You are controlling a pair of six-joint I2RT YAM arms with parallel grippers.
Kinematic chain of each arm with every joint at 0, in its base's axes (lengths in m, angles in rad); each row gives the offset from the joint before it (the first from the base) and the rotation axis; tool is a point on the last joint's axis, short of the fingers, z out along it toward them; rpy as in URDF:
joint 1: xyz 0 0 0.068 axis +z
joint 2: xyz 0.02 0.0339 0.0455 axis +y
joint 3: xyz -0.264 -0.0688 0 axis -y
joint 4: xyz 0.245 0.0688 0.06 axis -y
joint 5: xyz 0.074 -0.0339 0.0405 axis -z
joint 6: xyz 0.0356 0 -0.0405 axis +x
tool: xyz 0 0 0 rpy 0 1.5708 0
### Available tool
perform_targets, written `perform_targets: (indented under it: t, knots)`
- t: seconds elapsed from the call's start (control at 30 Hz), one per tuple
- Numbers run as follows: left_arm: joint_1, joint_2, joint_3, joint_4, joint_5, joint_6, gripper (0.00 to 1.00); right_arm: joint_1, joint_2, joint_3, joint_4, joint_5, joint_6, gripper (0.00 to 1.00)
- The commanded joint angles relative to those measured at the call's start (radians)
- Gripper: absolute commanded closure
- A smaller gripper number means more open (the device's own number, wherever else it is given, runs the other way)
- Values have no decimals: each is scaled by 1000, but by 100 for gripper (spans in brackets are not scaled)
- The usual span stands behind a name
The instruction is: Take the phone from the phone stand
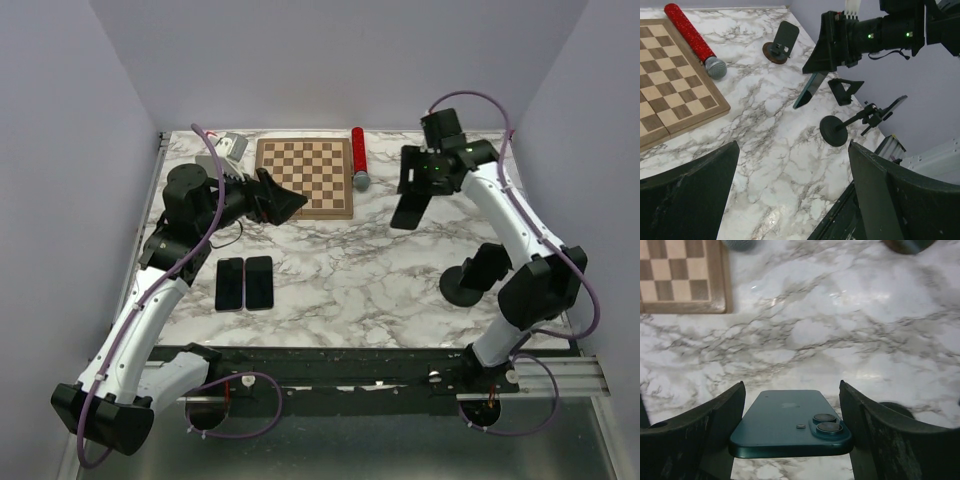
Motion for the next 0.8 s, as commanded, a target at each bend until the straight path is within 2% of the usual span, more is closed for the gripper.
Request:
perform_targets:
  t: [0.0,0.1,0.3,0.5,0.63,0.77]
  knots:
    - [13,-5,22,-35,-71,49,2,164,52,35,0,-5,173,99]
    - [19,-10,27,-47,-97,65,1,289,101,13,32,-109,239,99]
    - [22,-37,18,-51,-149,82,2,481,209,-6,71,-198,339,99]
    - [29,-57,19,-60,-185,95,2,547,337,3,95,-279,409,99]
    - [33,-91,5,-61,-255,110,2,572,401,12,158,-334,450,99]
    - [35,-89,7,-62,-256,113,1,578,498,60,161,-406,443,99]
